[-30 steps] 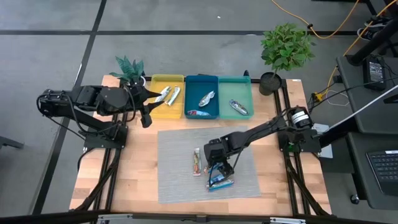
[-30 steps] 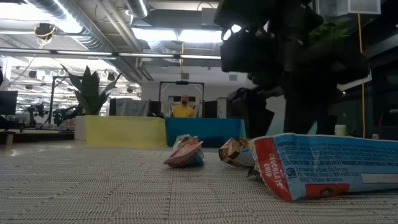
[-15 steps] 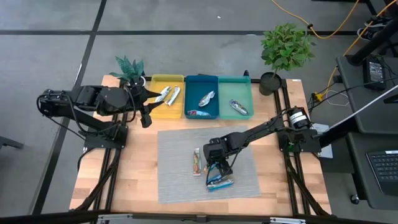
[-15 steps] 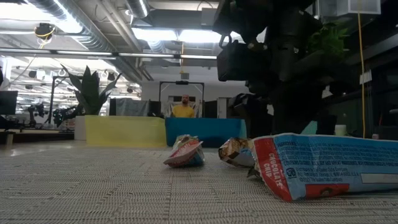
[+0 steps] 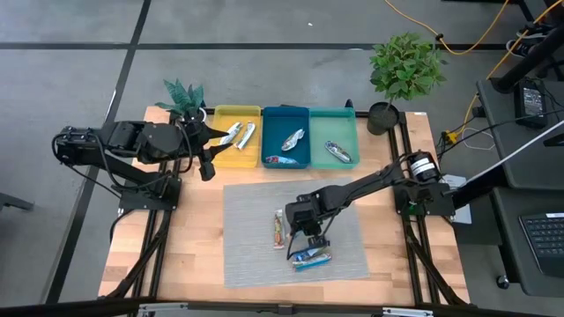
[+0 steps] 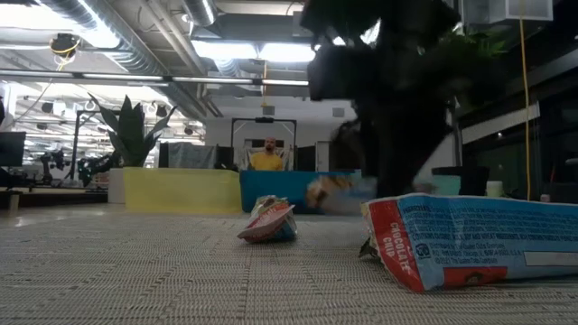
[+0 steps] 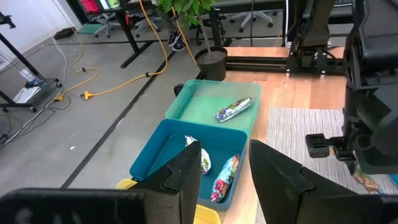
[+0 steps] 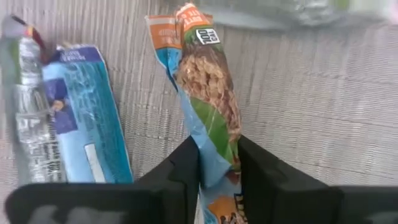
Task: Pick and place Granola Bars by type
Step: Put the yellow granola bar into the yellow bin
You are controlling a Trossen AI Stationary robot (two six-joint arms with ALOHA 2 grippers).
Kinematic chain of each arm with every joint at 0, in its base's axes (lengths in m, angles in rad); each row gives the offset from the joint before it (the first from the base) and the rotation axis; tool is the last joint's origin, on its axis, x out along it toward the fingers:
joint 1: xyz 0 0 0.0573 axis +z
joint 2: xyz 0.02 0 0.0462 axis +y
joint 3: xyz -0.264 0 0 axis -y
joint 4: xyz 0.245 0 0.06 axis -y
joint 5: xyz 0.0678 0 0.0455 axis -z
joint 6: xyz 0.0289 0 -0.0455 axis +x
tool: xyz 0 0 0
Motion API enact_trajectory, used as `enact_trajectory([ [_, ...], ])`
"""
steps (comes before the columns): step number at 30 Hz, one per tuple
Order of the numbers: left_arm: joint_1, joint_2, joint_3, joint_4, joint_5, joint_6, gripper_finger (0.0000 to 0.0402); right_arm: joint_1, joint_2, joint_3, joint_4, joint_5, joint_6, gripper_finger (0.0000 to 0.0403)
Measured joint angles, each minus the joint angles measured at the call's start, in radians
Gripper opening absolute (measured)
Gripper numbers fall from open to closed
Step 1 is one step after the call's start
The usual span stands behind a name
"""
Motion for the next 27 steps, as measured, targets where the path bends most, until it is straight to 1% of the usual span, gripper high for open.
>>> enact_trajectory([
  [4,0.0,0.0,0.0,0.001,0.0,0.0,0.0127,-0.019,-0.031,0.053,-0.074,0.016,0.002,0.0082],
  [8,0.0,0.0,0.0,-0.003,0.001,0.0,0.0127,-0.038,-0.096,0.083,-0.111,0.093,0.011,0.0077],
  [10,0.0,0.0,0.0,-0.003,0.006,0.0,0.0127,-0.047,-0.145,0.085,-0.109,0.141,0.043,0.0077],
  [15,0.0,0.0,0.0,-0.004,0.008,0.0,0.0127,-0.067,-0.264,0.086,-0.08,0.229,0.125,0.0077],
  [18,0.0,0.0,0.0,-0.005,0.008,0.0,0.0127,-0.071,-0.32,0.086,-0.068,0.291,0.135,0.0077],
  [24,0.0,0.0,0.0,-0.004,0.008,-0.01,0.0127,-0.074,-0.383,0.085,-0.028,0.367,0.134,0.0077],
  [27,0.0,0.001,0.0,-0.003,0.017,-0.038,0.0127,-0.075,-0.401,0.085,0.04,0.427,0.121,0.0077],
])
